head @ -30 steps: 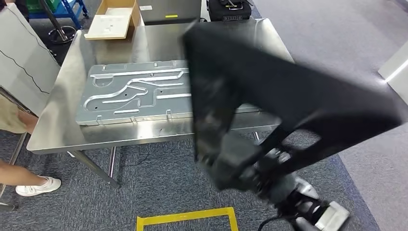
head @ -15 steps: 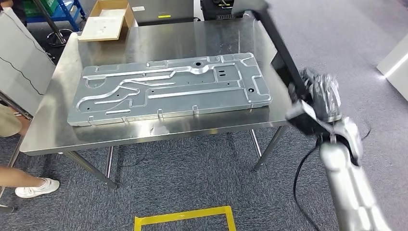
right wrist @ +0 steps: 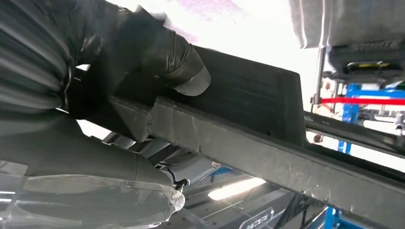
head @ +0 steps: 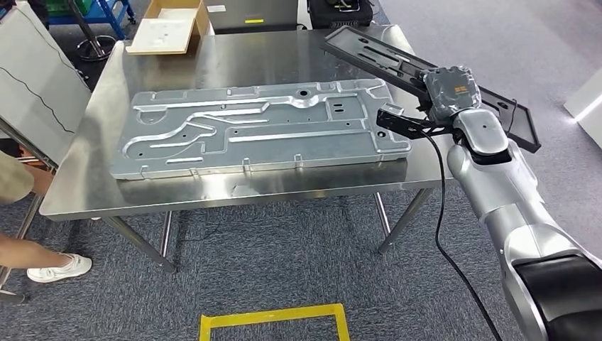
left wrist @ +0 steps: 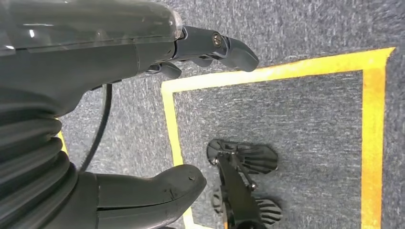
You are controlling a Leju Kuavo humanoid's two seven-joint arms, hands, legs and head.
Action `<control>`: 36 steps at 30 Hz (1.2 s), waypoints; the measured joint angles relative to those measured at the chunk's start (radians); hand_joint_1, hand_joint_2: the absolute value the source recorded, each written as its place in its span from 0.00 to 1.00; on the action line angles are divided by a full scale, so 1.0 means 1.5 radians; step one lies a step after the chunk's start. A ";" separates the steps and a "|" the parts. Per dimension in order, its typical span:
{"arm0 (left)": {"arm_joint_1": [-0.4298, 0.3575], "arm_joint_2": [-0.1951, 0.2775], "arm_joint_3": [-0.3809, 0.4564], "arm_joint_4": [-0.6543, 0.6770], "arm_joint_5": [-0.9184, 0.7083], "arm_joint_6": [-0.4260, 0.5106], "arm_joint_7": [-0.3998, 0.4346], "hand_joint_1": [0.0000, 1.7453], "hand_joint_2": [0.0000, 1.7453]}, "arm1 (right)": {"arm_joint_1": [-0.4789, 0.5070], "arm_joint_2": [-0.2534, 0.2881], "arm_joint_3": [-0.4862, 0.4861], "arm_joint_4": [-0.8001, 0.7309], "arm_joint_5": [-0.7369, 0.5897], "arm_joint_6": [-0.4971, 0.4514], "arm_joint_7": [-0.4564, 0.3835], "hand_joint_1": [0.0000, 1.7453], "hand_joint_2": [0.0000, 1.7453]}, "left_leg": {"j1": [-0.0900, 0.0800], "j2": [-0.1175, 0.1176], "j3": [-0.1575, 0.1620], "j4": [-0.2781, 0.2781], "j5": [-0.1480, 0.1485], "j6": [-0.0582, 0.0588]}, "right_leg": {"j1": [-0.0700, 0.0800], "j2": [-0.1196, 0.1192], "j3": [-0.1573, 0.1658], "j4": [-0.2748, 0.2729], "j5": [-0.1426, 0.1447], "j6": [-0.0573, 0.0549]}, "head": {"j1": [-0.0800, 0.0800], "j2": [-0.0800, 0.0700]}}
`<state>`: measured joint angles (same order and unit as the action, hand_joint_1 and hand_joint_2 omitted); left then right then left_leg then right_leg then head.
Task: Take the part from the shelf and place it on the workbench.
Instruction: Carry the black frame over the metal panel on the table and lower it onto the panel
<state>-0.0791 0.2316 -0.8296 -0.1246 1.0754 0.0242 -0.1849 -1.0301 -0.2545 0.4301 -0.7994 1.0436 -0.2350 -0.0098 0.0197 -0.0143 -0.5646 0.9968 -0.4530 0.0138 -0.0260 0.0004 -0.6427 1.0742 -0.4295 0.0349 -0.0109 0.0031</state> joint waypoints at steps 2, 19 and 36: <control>-0.001 0.001 -0.003 0.000 0.000 0.000 0.001 0.00 1.00 | -0.017 0.007 0.012 0.027 0.019 0.014 0.011 1.00 1.00 | -0.002 0.000 -0.001 -0.003 0.000 -0.008 | 0.003 0.001 0.014 -0.034 0.003 -0.007 | 0.000 0.000; -0.013 0.001 -0.053 0.000 -0.018 -0.002 0.009 0.00 1.00 | -0.095 0.116 0.090 0.276 0.066 0.040 -0.043 1.00 1.00 | -0.012 0.010 -0.004 -0.005 0.007 0.005 | 0.021 0.003 0.018 -0.046 0.010 -0.030 | -0.001 0.000; -0.020 0.000 -0.091 -0.001 -0.032 0.023 0.003 0.00 1.00 | -0.083 0.167 0.091 0.319 0.057 -0.008 -0.167 1.00 1.00 | -0.005 0.013 -0.008 0.001 0.001 -0.015 | 0.010 0.000 0.023 -0.052 0.007 -0.034 | 0.000 0.000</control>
<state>-0.1098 0.2309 -0.9664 -0.1255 1.0274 0.0584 -0.1804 -1.1550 -0.0042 0.5669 -0.3212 1.1285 -0.2474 -0.2599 0.0116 0.0050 -0.5770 0.9980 -0.4521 -0.0084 -0.0103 0.0005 -0.6078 0.9962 -0.4192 -0.0155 -0.0113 0.0031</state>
